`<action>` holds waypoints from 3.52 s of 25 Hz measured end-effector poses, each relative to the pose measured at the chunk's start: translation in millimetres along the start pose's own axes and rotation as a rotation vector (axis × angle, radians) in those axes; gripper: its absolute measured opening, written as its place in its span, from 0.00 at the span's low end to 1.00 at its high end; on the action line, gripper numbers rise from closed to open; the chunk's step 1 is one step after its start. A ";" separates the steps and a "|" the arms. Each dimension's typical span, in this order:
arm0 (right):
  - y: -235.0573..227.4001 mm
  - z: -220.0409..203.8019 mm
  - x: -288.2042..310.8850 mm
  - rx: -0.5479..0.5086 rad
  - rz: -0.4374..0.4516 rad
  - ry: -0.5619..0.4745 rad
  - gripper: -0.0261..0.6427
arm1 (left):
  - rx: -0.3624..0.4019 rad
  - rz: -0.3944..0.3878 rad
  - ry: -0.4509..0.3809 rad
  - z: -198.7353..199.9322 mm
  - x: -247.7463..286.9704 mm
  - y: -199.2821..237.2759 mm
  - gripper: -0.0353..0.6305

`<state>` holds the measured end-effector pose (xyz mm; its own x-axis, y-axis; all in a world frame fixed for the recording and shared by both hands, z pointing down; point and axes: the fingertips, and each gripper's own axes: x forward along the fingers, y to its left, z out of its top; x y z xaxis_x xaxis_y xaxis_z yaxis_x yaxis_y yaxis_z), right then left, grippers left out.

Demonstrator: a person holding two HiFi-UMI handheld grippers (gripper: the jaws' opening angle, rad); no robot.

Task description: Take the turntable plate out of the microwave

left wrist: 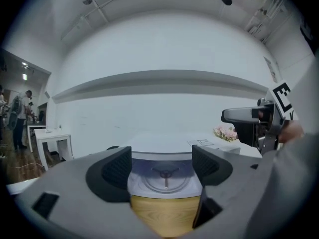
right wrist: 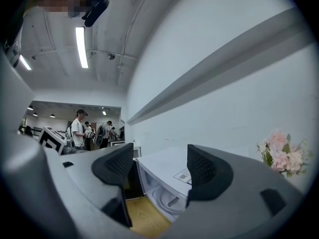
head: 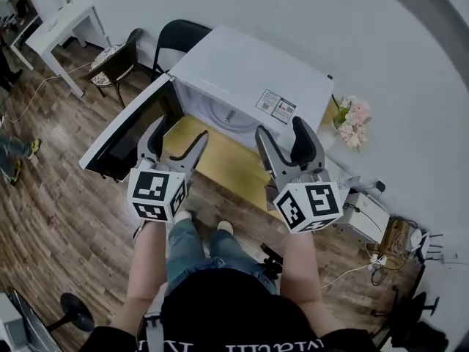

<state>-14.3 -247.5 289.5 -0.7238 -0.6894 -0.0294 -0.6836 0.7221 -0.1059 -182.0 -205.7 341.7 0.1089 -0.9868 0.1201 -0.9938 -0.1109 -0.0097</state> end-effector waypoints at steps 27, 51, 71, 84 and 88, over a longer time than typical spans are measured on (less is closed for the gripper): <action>60.1 -114.4 33.0 0.199 -0.431 0.099 0.53 | -0.130 -0.518 0.127 -76.8 61.1 35.8 0.54; -2.8 -203.6 65.4 0.431 -0.451 0.129 0.53 | -0.823 -0.464 0.452 -210.9 162.5 23.3 0.47; -20.8 -217.0 82.7 0.453 -0.382 0.205 0.50 | -1.247 -0.151 0.523 -248.1 195.8 33.2 0.17; -28.0 -270.6 95.5 0.822 -0.370 0.196 0.49 | -1.281 -0.098 0.486 -242.6 192.2 43.8 0.09; -35.9 -285.3 109.8 1.014 -0.382 0.133 0.48 | -1.285 -0.107 0.479 -240.7 189.8 46.5 0.09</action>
<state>-96.1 -333.0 573.6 -0.5261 -0.8025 0.2813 -0.5140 0.0366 -0.8570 -213.0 -369.7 603.0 0.4277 -0.8143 0.3924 -0.3320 0.2623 0.9061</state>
